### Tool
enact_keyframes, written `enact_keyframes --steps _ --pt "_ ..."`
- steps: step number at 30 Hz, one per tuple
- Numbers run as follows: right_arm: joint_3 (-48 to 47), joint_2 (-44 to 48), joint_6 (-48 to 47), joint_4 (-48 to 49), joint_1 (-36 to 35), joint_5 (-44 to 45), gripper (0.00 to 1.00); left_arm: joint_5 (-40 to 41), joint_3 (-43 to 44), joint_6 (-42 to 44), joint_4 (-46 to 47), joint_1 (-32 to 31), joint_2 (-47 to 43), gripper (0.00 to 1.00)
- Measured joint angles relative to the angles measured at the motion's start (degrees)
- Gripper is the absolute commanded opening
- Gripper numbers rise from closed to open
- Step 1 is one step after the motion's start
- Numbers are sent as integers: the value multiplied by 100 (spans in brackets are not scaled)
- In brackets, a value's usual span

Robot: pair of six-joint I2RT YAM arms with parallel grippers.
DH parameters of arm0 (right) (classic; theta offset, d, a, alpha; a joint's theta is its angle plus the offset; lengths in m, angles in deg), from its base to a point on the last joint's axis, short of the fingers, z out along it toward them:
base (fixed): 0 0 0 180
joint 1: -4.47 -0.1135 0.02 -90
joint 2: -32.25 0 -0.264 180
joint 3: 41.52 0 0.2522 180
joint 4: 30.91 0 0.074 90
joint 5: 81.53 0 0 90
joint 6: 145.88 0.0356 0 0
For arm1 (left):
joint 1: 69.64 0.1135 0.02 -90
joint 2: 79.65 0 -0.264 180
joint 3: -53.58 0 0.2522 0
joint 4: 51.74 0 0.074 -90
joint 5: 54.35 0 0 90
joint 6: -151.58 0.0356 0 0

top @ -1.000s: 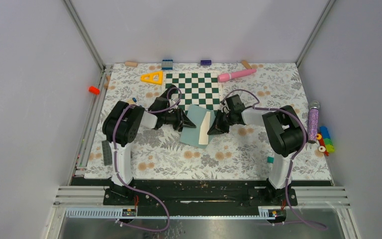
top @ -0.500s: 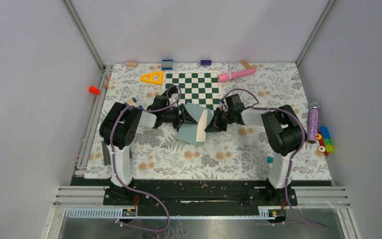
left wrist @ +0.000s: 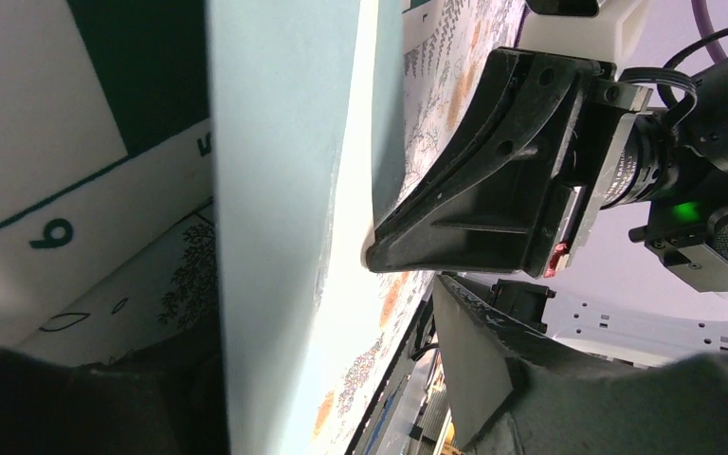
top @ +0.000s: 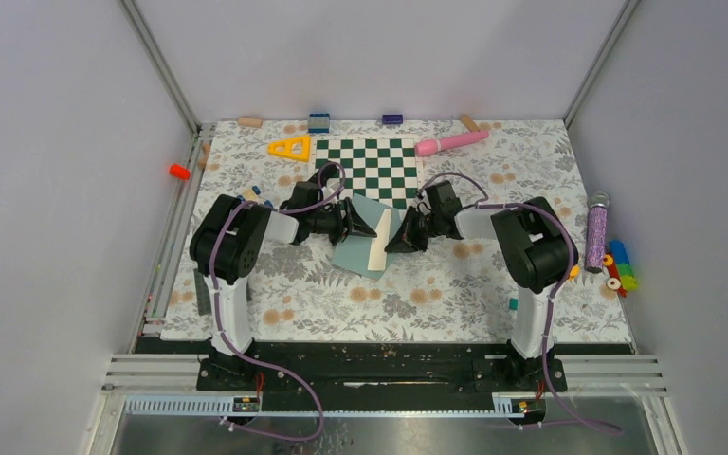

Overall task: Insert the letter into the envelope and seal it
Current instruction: Place the letter in the envelope.

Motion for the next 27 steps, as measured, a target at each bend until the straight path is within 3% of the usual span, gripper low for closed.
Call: enact_keyframes --steps 27 --pt "35 -168 555 592 -190 -44 3 7 0 2 -20 -11 0 56"
